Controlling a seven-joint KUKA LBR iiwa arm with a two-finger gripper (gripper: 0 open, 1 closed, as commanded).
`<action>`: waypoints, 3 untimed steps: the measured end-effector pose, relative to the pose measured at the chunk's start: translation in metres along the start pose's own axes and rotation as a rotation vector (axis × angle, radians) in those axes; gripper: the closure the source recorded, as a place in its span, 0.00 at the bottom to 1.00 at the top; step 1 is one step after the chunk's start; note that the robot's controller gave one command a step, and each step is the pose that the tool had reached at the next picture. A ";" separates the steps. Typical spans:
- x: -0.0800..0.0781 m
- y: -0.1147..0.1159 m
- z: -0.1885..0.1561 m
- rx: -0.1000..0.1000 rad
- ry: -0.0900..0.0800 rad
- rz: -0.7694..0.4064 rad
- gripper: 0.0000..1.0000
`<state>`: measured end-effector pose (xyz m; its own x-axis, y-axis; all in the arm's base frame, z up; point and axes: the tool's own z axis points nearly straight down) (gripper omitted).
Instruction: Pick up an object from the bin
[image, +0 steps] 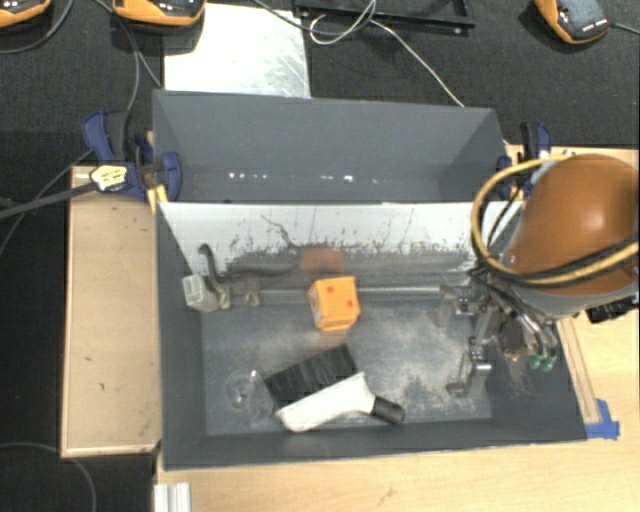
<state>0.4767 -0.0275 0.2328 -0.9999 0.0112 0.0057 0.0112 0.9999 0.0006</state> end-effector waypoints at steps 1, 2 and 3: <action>-0.001 0.000 -0.004 0.001 -0.008 -0.002 0.00; -0.022 0.061 0.122 0.001 -0.009 -0.562 0.00; -0.019 0.093 0.070 0.001 -0.014 -0.350 0.00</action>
Offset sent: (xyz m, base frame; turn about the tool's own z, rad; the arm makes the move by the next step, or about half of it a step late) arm 0.0259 0.0781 -0.1628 -0.7223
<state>0.4961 0.0649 0.1623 -0.9431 -0.3324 -0.0081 -0.3324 0.9432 -0.0007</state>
